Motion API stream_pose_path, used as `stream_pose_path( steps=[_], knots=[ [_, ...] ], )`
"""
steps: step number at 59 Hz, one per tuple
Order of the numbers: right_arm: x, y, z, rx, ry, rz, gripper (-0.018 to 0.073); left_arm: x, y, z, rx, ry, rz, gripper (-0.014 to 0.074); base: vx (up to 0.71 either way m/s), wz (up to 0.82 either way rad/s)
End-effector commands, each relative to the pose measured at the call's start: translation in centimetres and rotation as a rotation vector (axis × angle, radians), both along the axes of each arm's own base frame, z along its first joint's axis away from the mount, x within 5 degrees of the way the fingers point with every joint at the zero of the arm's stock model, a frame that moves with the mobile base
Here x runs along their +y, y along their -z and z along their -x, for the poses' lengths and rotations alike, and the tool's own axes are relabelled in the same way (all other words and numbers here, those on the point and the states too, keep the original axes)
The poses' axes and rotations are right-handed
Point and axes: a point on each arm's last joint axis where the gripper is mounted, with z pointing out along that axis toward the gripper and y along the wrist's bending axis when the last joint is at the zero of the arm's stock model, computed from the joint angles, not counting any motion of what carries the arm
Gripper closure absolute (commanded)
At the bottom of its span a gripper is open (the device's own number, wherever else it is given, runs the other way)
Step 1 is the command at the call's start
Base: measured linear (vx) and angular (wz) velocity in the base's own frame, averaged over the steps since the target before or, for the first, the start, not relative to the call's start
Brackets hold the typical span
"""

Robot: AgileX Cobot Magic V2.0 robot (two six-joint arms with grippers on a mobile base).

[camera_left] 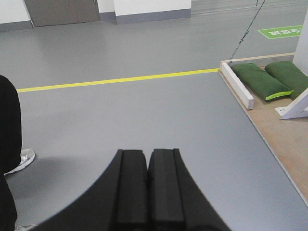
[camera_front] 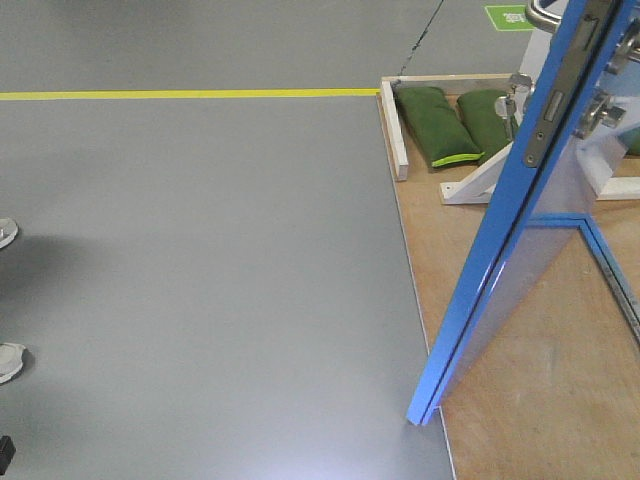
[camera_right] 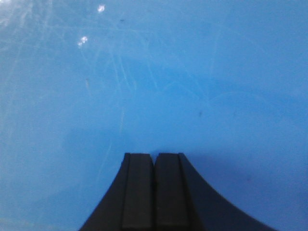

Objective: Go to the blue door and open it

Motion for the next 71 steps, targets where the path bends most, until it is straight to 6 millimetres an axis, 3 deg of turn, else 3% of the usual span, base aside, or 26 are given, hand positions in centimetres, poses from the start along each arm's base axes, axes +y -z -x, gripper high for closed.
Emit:
stream_pose_path(
  steps=[1,71],
  knots=[
    [0.42,-1.93,0.81,-0.071,-0.005,-0.013,0.0557,0.0,-0.62,-0.11,-0.088,-0.002,0.005,0.0526,0.02,0.03],
    [0.42,-1.93,0.81,-0.071,-0.005,-0.013,0.0557,0.0,-0.62,-0.11,-0.088,-0.002,0.005,0.0526,0.11,0.08]
  ],
)
